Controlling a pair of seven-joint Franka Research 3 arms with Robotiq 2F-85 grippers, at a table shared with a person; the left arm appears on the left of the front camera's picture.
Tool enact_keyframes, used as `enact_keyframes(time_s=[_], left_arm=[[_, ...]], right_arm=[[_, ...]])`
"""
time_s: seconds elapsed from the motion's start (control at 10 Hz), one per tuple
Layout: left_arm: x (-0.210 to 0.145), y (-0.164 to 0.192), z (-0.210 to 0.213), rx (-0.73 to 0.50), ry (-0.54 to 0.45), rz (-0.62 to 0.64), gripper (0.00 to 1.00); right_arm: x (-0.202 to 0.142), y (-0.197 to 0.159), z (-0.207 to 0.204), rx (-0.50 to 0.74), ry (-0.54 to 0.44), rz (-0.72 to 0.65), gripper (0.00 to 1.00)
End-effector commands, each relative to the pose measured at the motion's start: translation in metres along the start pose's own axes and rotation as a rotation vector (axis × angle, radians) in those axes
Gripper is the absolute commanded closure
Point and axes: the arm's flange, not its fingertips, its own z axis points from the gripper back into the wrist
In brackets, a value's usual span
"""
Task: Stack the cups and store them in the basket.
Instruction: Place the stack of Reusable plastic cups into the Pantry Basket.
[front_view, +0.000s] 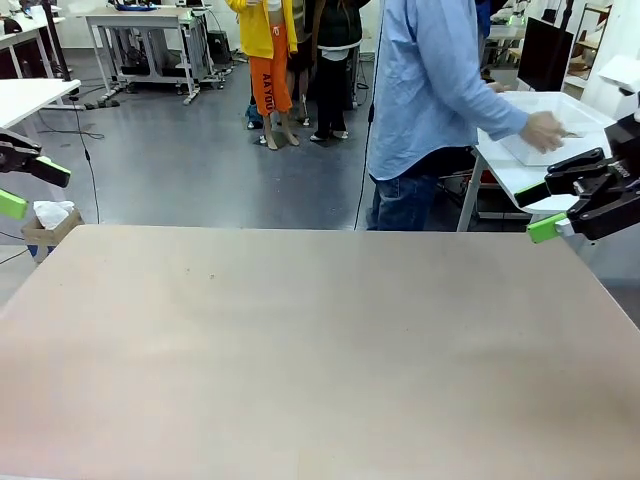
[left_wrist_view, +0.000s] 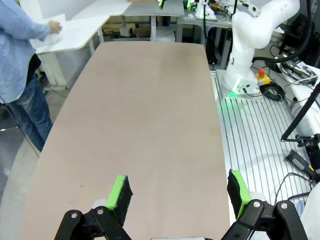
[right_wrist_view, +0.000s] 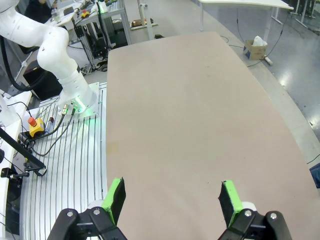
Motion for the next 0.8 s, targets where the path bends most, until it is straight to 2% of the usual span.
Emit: enact_keyframes(time_s=[0.0,0.7], left_arm=[[0.0029,-0.0008,0.0013,-0.001,-0.014,-0.003,0.00],[0.0029,-0.0008,0.0013,-0.001,-0.014,-0.003,0.00]], right_arm=[[0.0006,-0.0027,0.0006,0.004,-0.020,0.019,0.00],[0.0006,-0.0027,0.0006,0.004,-0.020,0.019,0.00]])
